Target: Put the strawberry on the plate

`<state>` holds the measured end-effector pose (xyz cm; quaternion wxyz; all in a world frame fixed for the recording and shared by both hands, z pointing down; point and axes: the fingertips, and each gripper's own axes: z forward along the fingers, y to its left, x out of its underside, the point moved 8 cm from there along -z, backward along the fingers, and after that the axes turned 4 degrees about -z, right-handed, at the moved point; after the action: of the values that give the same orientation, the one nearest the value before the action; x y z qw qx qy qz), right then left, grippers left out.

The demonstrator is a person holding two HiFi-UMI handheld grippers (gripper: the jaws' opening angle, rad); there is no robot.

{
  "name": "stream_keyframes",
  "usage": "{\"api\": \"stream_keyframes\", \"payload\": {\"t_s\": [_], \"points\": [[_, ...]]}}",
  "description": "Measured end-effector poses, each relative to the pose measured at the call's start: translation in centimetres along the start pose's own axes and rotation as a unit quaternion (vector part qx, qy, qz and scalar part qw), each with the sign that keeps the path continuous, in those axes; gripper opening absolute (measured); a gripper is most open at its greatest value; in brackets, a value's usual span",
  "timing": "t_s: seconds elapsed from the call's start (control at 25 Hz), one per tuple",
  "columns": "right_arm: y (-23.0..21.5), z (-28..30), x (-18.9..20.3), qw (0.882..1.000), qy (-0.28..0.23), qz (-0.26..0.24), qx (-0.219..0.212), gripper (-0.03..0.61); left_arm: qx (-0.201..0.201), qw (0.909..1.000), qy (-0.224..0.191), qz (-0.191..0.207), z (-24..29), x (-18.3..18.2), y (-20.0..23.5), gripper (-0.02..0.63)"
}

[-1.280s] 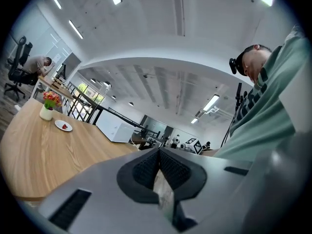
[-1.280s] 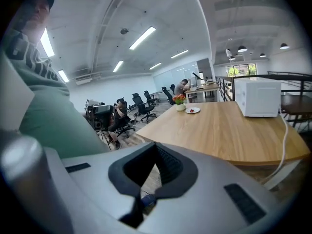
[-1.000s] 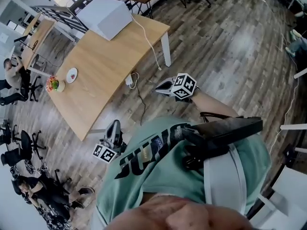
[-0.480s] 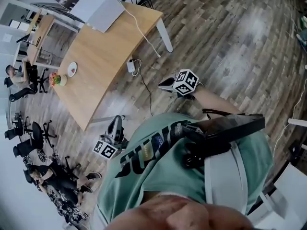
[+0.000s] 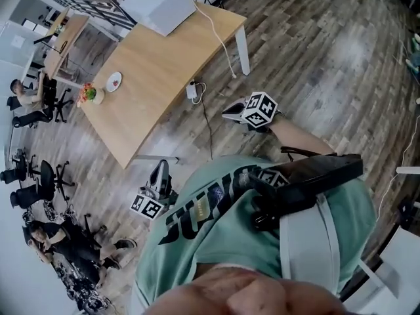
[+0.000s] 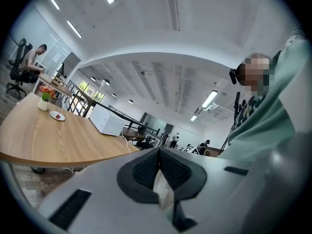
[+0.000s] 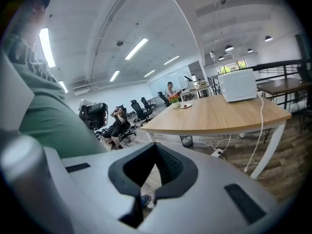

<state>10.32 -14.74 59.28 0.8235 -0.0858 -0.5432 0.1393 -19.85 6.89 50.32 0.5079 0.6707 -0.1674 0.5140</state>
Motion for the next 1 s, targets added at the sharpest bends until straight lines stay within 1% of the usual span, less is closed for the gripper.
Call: {"api": "stream_keyframes", "payload": {"t_s": [0.08,0.2,0.28,0.4,0.56,0.68,0.76,0.84,1.0], "points": [[2.9,3.1,-1.6,1.000,-0.005,0.004,0.005,0.008,-0.002,1.0000,-0.004,0.005,-4.5,-0.7,1.7,0.005],[8.4,8.4,-4.3,1.000,-0.015,0.003,-0.013,0.008,-0.008,0.9998,-0.003,0.020,-11.5,-2.8,4.3,0.005],[11.2,11.6,-6.0,1.000,-0.009,-0.012,-0.024,0.008,-0.016,0.9996,-0.007,0.023,-15.2,-3.9,6.4,0.005],[14.2,14.1,-8.4,0.998,-0.002,-0.044,-0.035,0.008,-0.030,0.9990,-0.031,0.013,-19.1,-4.2,8.1,0.005],[15.3,13.7,-11.8,0.995,-0.021,-0.087,-0.044,0.008,-0.037,0.9969,-0.063,0.027,-19.9,-4.6,7.9,0.005],[15.3,12.4,-13.9,0.992,-0.042,-0.109,-0.047,0.008,-0.046,0.9944,-0.092,0.024,-19.8,-4.5,6.8,0.005],[15.3,11.3,-15.4,0.990,-0.060,-0.120,-0.050,0.009,-0.048,0.9936,-0.100,0.021,-19.6,-4.4,5.9,0.005],[15.3,9.8,-16.6,0.987,-0.072,-0.136,-0.054,0.009,-0.050,0.9932,-0.101,0.030,-18.7,-4.6,5.0,0.005],[14.4,6.7,-17.7,0.981,-0.087,-0.160,-0.059,0.009,-0.048,0.9907,-0.120,0.042,-16.1,-5.3,3.6,0.005]]}}
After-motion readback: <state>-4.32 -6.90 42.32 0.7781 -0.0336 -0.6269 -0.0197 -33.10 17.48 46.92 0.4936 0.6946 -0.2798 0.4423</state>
